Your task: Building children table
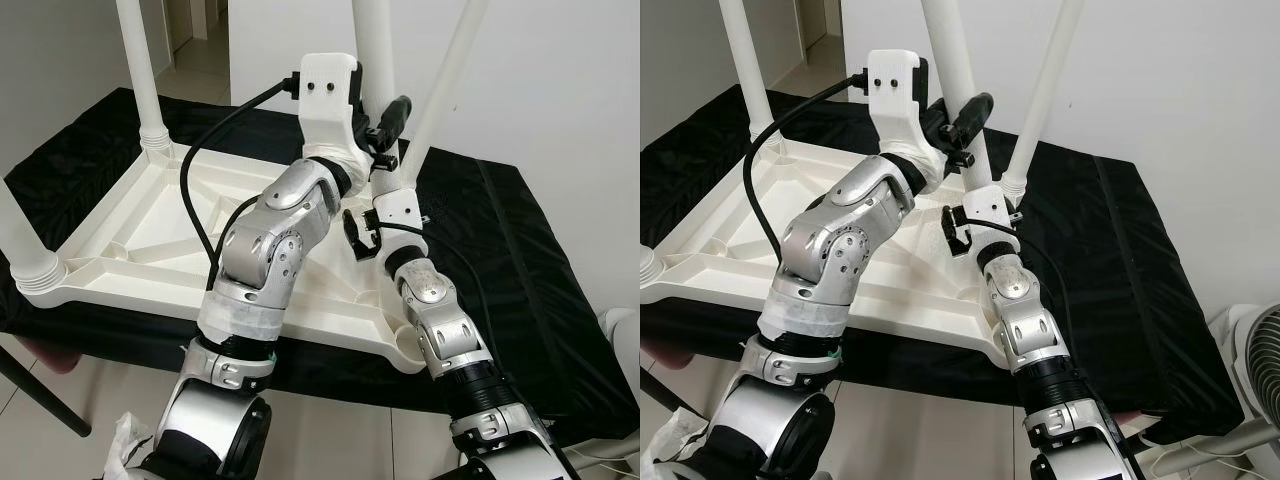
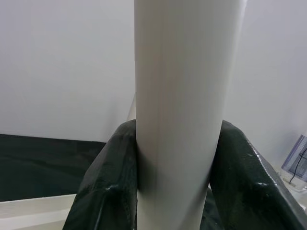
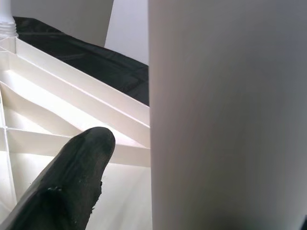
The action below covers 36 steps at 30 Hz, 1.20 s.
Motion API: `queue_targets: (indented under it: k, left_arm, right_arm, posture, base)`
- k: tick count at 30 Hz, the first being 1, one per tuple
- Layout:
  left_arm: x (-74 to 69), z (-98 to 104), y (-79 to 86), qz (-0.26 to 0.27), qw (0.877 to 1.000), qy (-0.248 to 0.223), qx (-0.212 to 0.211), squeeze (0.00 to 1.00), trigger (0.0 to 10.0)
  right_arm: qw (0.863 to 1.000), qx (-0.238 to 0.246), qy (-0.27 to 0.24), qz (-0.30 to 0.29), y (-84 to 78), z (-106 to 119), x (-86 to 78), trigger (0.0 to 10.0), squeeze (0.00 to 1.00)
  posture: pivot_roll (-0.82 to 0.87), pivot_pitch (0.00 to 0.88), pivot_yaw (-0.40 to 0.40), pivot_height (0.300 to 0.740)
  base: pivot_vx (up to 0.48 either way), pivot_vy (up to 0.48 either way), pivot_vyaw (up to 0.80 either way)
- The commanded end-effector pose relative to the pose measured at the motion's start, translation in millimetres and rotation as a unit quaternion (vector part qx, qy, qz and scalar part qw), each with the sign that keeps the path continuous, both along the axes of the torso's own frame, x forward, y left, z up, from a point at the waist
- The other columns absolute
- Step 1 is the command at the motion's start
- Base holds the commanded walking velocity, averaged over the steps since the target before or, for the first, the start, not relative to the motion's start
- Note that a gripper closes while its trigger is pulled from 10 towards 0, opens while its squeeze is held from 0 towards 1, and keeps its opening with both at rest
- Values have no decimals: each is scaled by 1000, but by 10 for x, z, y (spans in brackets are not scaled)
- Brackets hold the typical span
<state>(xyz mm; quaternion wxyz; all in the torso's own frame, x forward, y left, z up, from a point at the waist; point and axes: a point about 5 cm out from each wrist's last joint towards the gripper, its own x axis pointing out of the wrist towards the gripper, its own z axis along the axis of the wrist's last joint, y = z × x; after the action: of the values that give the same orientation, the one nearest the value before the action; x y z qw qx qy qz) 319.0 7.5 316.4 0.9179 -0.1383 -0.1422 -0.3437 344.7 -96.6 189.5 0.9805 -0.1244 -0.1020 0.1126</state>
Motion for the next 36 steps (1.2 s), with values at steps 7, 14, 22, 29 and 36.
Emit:
queue_targets:
  k: [7,14,22,29,36]
  left_arm:
    - [-80,86,-133,-22,999,-36,18,0,10000]
    - [-92,88,-153,-21,999,-41,22,0,10000]
    - [-97,101,-155,-20,999,-45,22,0,10000]
    - [-106,112,-164,-21,998,-48,21,0,10000]
    - [-105,114,-168,-20,998,-49,21,0,10000]
  right_arm:
    - [1000,10,-20,-8,-49,153,17,10000,0]
    - [1000,1,-12,-11,-48,111,12,353,0]
    - [1000,-10,6,-15,-58,41,15,8235,0]
    - [1000,-14,13,-19,-58,21,12,10000,1000]
    - [999,-21,21,-18,-69,0,20,10000,0]
  posture:
    - [-10,0,-112,740]
    - [-8,0,-115,740]
    - [-8,0,-114,740]
    - [-9,0,-115,740]
    - [-9,0,-120,740]
  base:
    - [0,0,0]
    - [0,0,0]
    - [0,0,0]
    - [0,0,0]
    - [0,0,0]
